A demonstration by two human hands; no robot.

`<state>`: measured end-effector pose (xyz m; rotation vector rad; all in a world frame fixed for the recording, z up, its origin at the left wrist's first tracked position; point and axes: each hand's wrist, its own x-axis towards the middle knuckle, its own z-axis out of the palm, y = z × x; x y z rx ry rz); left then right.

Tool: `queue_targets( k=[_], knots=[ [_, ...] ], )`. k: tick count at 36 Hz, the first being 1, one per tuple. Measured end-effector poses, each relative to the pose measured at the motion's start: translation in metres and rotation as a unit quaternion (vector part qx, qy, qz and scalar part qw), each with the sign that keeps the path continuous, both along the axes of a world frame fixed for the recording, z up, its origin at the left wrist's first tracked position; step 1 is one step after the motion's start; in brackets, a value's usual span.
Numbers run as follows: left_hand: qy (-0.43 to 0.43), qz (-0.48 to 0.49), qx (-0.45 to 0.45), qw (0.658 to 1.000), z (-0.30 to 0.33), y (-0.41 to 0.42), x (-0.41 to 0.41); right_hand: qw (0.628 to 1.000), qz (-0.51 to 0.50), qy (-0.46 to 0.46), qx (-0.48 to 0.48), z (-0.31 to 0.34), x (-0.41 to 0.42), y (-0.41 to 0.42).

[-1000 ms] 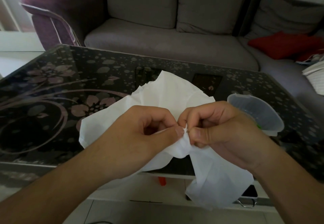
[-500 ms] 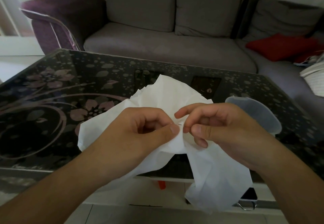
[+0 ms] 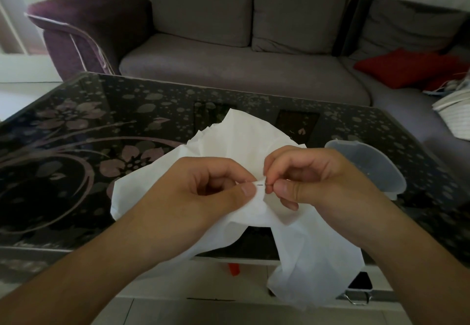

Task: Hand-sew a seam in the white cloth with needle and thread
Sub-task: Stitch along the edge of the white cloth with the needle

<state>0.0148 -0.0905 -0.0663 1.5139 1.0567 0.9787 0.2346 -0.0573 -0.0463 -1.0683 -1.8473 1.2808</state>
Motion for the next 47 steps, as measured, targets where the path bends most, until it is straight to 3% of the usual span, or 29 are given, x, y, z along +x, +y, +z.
queue_targets(
  k=[15,47],
  knots=[
    [-0.020,-0.013,-0.017,1.000,0.0027,-0.0010,0.0013,0.990,-0.033,-0.104,0.085,0.0021,-0.0069,-0.0031],
    [-0.036,-0.028,-0.019,0.999,0.0036,-0.0020,0.0022,0.995,0.003,-0.065,0.079,0.0009,-0.0056,-0.0036]
  ],
)
